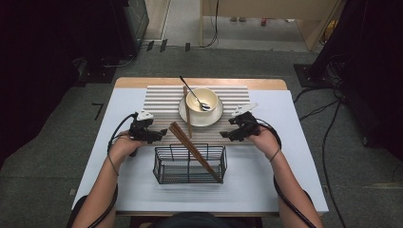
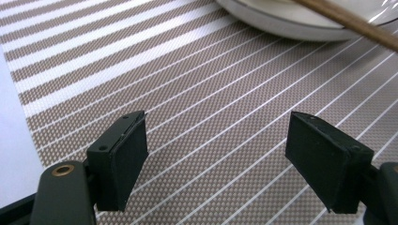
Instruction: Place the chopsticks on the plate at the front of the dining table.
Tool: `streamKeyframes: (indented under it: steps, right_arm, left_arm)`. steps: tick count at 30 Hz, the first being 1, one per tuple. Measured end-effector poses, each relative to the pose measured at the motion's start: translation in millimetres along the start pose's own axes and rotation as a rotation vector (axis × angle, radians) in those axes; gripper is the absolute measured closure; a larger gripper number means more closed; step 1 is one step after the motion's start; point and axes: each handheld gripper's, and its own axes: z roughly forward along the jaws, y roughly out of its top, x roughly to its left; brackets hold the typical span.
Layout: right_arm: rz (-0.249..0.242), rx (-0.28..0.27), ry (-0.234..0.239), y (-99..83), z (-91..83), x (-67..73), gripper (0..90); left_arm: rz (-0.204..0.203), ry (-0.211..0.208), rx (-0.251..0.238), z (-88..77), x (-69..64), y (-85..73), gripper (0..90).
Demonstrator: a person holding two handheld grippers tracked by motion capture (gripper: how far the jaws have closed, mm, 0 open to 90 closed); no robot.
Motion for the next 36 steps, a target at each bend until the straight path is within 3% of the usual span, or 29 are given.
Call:
streamKeyframes:
  steps: [7,12,18,22,25,30,36]
  right_arm:
    - [0.015,0.013,-0.001,-8.2,4.1,-8.7,27.1]
    - [0.015,0.008,-0.008,-12.5,7.4,-13.4,26.6]
    - [0.005,0.016,-0.01,-18.0,11.5,-17.6,26.4]
    - [0.0,0.011,-0.012,-19.2,12.3,-17.8,25.5]
    - [-0.037,0.005,-0.008,-20.9,12.8,-17.9,24.5]
    - [-0.07,-0.025,0.011,-26.2,17.0,-15.1,12.1]
    - [-0.078,-0.022,0.004,-26.2,17.4,-13.9,11.5]
  left_arm:
    - [0.047,0.029,-0.021,-0.1,4.7,-4.4,21.9]
    - [0.039,0.043,0.005,2.7,9.3,-9.9,21.9]
    - [-0.006,0.057,0.007,1.3,15.1,-10.5,21.5]
    - [-0.01,0.061,0.011,1.3,16.2,-11.1,21.0]
    - [-0.018,0.06,0.012,1.3,17.0,-11.1,20.0]
    - [-0.021,0.061,0.01,1.7,17.3,-11.4,19.7]
    - [-0.025,0.047,0.008,1.3,18.6,-11.7,18.1]
